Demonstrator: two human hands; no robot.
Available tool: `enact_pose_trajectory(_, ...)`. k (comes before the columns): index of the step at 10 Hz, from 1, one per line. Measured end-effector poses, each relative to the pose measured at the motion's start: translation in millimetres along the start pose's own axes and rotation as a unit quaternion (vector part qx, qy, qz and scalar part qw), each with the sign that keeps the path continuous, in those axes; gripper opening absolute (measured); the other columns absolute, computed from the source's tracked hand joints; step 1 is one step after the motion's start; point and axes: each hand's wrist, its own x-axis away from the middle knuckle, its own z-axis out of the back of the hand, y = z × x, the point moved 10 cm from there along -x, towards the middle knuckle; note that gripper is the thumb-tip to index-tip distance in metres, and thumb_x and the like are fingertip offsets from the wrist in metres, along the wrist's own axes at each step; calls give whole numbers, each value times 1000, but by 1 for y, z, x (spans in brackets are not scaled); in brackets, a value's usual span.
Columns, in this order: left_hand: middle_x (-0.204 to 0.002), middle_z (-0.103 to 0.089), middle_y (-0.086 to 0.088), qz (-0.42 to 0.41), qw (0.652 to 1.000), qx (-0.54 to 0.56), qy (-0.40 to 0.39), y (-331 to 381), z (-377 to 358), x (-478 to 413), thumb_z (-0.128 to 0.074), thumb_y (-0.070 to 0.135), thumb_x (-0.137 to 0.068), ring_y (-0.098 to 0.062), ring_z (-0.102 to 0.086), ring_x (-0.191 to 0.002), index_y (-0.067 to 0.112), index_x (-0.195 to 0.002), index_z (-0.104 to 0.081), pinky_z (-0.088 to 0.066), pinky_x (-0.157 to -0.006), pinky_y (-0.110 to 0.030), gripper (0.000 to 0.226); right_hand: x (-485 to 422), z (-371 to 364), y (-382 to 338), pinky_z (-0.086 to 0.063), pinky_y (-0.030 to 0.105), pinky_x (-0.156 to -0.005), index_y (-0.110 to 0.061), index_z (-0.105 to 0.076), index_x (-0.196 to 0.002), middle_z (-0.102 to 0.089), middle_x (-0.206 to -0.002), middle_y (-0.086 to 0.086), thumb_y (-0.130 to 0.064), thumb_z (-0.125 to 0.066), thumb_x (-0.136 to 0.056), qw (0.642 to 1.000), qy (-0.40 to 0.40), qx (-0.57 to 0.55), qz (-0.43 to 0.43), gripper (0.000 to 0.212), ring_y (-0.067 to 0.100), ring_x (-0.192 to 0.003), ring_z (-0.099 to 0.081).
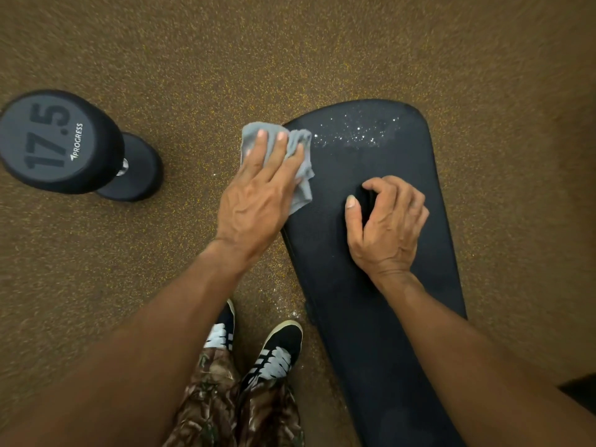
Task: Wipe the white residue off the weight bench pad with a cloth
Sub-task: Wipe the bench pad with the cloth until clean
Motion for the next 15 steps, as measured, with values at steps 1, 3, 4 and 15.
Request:
enact_pose_trajectory(1,-164,-28,-18,50,999,6,-18,-11,3,3,-42,25,-109,-38,-22,-152,11,-158,-29,-36,-115,-47,52,0,-1,1,-39,45,-90,-17,-58,-113,-56,-118,6,-42,-56,-92,1000,-7,4,-3,33,31,-110,-51)
enact_pose_trajectory(3,-160,-36,-18,93,995,28,-18,1,-8,-44,-45,21,-106,-43,-28,-149,12,-153,-40,-28,-120,-55,49,0,-4,2,-40,47,-92,-18,-58,-115,-55,-120,7,-47,-52,-92,1000,-16,5,-4,37,31,-113,-50)
enact_pose_trajectory(4,-158,-41,-13,-2,1000,-2,-15,6,-4,-22,-41,21,-107,-39,-29,-150,16,-150,-46,-29,-119,-56,44,0,-4,3,-39,46,-93,-17,-58,-116,-55,-120,7,-47,-52,-92,1000,-16,4,-2,38,30,-113,-49)
enact_pose_trajectory(15,-164,-28,-17,59,998,-34,-8,27,-13,-53,-27,29,-111,-40,-19,-153,10,-157,-31,-13,-125,-49,50,-1,-6,6,-40,46,-91,-17,-59,-116,-56,-119,6,-47,-52,-93,1000,-15,-4,-8,38,29,-112,-50)
